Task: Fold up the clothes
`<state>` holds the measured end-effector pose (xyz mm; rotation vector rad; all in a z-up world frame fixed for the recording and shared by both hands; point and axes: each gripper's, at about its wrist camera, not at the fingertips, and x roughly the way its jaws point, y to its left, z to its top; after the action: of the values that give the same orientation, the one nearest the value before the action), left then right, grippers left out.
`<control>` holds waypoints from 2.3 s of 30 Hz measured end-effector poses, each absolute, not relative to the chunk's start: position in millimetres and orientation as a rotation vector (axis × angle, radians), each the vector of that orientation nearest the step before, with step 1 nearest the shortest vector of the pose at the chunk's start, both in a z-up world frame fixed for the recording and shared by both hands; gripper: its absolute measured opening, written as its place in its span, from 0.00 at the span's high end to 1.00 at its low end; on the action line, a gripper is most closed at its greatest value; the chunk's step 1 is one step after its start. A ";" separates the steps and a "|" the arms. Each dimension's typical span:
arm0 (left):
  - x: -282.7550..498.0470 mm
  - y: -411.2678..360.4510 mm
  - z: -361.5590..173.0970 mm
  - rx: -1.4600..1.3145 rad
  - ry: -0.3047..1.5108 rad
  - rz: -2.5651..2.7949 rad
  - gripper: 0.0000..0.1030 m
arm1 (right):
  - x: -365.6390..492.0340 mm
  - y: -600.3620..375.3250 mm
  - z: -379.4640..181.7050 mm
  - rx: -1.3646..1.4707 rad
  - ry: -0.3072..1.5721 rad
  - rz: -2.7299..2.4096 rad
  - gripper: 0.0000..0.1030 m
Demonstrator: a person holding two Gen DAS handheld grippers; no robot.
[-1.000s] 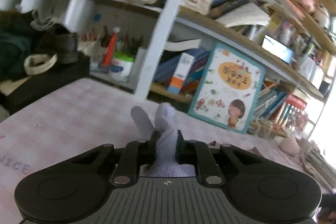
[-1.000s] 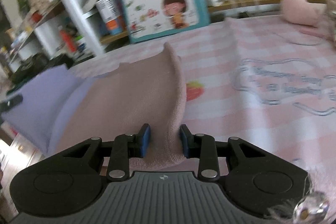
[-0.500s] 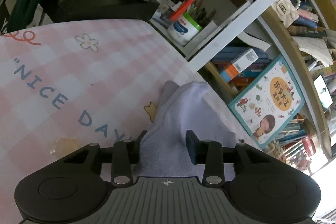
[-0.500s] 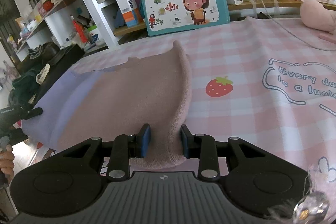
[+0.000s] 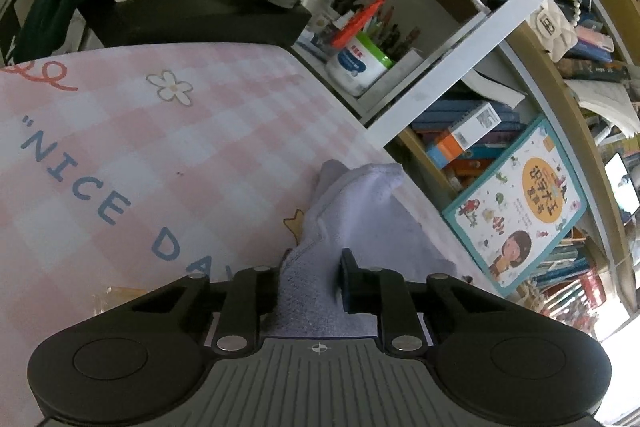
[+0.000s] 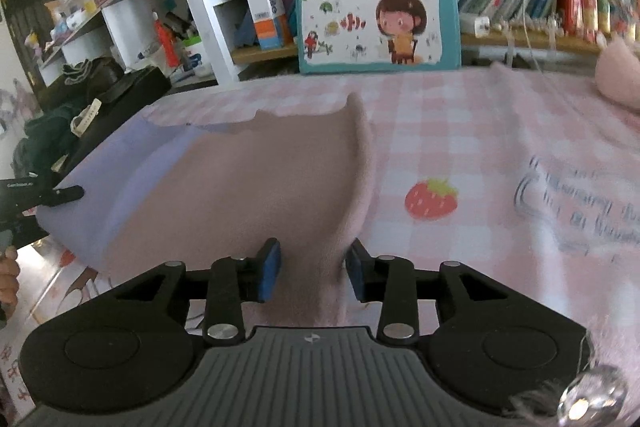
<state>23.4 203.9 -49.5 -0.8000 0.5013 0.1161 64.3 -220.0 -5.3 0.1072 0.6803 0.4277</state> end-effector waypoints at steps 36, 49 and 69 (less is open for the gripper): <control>33.5 176.3 12.4 -0.655 0.448 -0.008 0.88 | 79.0 -204.2 -15.4 -0.169 0.595 0.753 0.40; 49.9 73.1 76.0 -0.460 0.380 -0.279 0.90 | 78.3 -209.6 -18.9 -0.132 0.575 0.763 0.40; 28.5 7.6 49.6 -0.068 0.483 -0.177 0.55 | 78.5 -214.7 -21.0 -0.092 0.572 0.784 0.40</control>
<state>28.5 7.6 49.6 -0.0684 0.4832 -0.1771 78.5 -214.7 -21.0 -0.0925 0.5721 0.7839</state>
